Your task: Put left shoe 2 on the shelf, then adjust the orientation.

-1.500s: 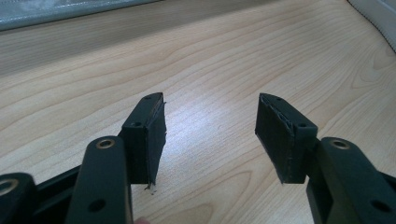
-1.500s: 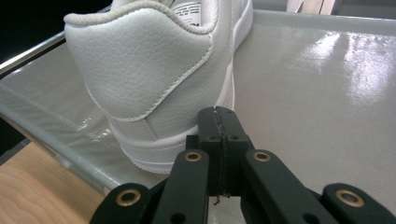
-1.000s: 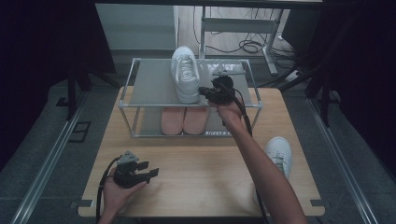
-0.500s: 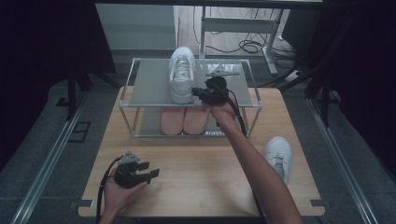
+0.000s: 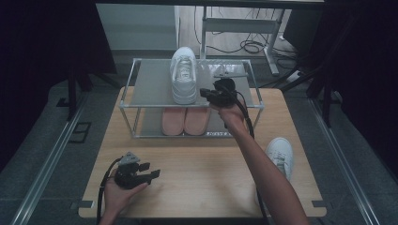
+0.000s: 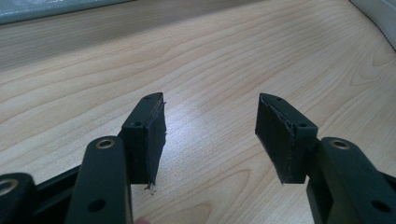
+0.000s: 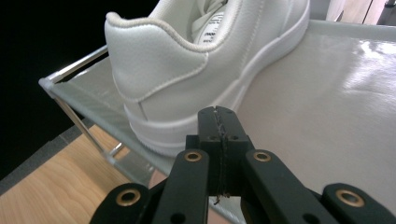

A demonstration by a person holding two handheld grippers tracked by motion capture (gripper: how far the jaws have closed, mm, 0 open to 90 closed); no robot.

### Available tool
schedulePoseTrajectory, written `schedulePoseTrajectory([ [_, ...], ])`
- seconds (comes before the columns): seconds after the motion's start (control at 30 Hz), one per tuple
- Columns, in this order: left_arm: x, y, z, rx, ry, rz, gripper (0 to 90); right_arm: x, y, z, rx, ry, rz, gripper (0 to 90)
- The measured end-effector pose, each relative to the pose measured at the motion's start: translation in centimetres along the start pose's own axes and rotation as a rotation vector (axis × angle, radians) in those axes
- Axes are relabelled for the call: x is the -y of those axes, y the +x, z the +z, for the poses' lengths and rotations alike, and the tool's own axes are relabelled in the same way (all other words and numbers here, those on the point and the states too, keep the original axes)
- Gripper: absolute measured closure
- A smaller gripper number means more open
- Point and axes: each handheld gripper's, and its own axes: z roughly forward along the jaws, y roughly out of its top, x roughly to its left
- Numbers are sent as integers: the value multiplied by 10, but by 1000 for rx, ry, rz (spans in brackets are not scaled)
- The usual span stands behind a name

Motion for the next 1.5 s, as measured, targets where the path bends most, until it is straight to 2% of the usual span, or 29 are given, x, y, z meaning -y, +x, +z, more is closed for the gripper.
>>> schedulePoseTrajectory([
  [0.17, 0, 0, 0, -2, 2, 1, 432, 6, -4, -13, 1, 3, -25, 896],
  [0.2, 0, 0, 0, -2, 2, 0, 432, 9, -6, -22, -1, 2, -39, 896],
  [0.27, 0, 0, 0, -2, 2, -1, 432, 10, -6, -25, -3, 2, -42, 895],
  [0.3, 0, -1, 1, -3, 3, -1, 432, 14, -8, -33, -5, 2, -50, 895],
  [0.5, -1, -1, 1, -2, 1, -2, 432, 25, -13, -51, -6, 8, -62, 895],
  [0.77, 0, -2, 1, -3, 4, -3, 432, 43, -11, -69, -15, 31, -105, 895],
  [0.97, 0, -2, 0, -5, 1, -4, 432, 58, -9, -81, -34, 42, -107, 895],
  [1.1, 0, -1, 0, -4, 1, -9, 432, 67, -6, -91, -42, 50, -127, 894],
  [1.17, 0, -1, 1, -4, 5, -8, 432, 73, -5, -96, -35, 67, -148, 894],
  [1.43, 0, -1, 1, -3, 5, -8, 431, 97, -7, -115, -34, 91, -145, 894],
  [1.5, 0, -1, 1, -1, 5, -9, 432, 104, -5, -120, -26, 98, -159, 894],
])
